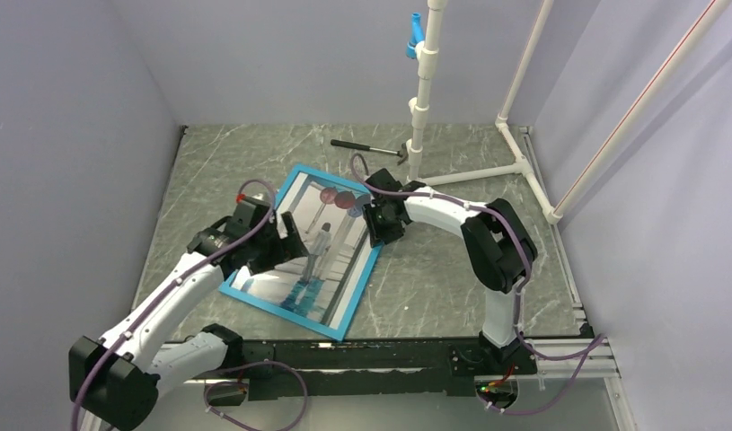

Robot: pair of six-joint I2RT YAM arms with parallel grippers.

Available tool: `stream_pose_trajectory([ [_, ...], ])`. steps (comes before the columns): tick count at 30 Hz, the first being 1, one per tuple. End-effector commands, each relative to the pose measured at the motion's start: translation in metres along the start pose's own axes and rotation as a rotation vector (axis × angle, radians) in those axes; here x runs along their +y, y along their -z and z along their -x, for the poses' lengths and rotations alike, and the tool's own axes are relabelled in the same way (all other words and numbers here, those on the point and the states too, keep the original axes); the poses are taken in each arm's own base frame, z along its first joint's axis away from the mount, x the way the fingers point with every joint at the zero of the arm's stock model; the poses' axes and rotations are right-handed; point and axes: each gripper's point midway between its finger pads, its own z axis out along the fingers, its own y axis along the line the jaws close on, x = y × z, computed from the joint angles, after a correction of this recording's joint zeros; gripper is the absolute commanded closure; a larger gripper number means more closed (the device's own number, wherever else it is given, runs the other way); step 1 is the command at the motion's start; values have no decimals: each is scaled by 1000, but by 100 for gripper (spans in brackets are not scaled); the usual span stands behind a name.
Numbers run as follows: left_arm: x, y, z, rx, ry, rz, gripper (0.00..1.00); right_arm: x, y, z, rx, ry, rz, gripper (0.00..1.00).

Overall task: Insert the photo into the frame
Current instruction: Adjust the photo frame at the center of the board.

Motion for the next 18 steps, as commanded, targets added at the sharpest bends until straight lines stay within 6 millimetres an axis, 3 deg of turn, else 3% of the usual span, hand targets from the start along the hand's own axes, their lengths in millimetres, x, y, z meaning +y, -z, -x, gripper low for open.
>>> stream_pose_trajectory([
  [1,38,-12,18,-11,31,45,1,-26,-11,0,41,244,-104,100],
  [7,93,-31,26,2,154,136,1,-37,-6,25,-7,239,-168,99],
  [13,125,-50,25,29,229,197,1,-35,12,42,-78,73,-98,52],
  [16,137,-52,29,19,242,238,1,-24,27,38,-105,-57,71,42],
  [18,142,-51,34,2,236,262,1,-16,33,32,-102,-136,188,40],
])
